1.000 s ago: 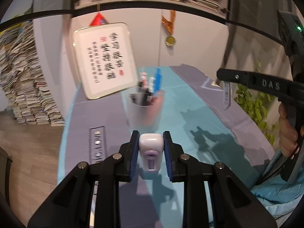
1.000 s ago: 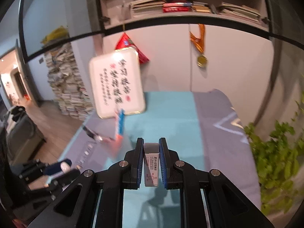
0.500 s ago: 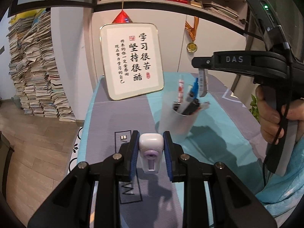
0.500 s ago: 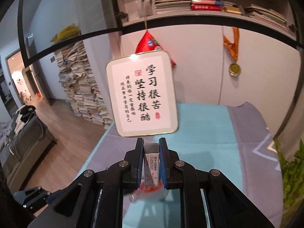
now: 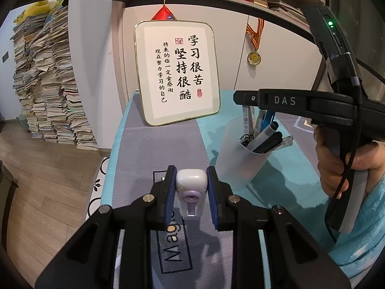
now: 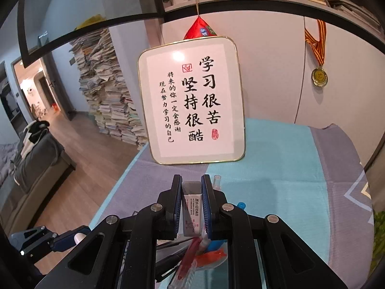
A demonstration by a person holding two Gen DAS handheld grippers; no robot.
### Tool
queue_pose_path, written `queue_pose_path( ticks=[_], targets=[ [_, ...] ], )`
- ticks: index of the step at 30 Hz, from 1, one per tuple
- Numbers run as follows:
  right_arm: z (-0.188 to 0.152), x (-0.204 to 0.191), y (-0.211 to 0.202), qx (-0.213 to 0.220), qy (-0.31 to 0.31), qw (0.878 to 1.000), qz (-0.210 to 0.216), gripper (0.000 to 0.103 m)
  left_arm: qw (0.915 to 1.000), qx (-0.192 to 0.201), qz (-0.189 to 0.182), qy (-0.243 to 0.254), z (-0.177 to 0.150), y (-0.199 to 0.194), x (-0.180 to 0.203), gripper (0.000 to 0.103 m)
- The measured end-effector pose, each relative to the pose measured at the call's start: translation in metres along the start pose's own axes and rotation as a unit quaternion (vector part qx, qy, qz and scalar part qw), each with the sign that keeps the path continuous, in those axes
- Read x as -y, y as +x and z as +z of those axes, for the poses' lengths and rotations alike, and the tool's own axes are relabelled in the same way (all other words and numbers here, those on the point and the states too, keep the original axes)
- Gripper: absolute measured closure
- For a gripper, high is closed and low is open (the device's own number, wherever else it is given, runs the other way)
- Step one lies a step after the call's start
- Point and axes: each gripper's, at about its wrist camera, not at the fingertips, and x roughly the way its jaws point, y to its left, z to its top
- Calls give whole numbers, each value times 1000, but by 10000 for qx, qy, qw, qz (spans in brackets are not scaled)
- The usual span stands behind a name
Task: Organize stationery
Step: 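Carry the white eraser with the right gripper into the frosted cup and open, then lower the purple correction tape with the left gripper into the cup and open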
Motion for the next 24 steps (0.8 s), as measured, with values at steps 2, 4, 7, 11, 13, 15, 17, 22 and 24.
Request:
queue_pose_path(
  ticks=[2,4,7,11,13,15,17,22,24],
  targets=[
    [-1,2,1,-25,41,10000,45,86,10000,-8,2,-2,0,-1,0,80],
    [-1,4,1,-54,86,9999,58,86,10000,-10,11,-16,0,-1,0,80],
    [-3,7,-4,-48,146,9998,103,86,10000,17,25,-31,1,-4,0,80],
    [-6,9,-22,104,175,9997,94,86,10000,73,0,-11,4,-9,2,80],
    [-8,12,-34,187,200,9996,71,86,9999,112,-28,14,6,-12,4,80],
    [-13,15,-46,256,174,9995,-48,86,9998,167,-55,44,9,-16,7,80],
    [-18,20,-56,282,180,9992,-208,86,9997,232,-77,87,14,-19,11,80],
    [-39,38,-74,162,300,9983,-470,86,9987,471,-147,152,29,-29,21,80],
    [-51,47,-81,111,310,9973,-658,86,9980,573,-188,172,37,-33,26,80]
  ],
)
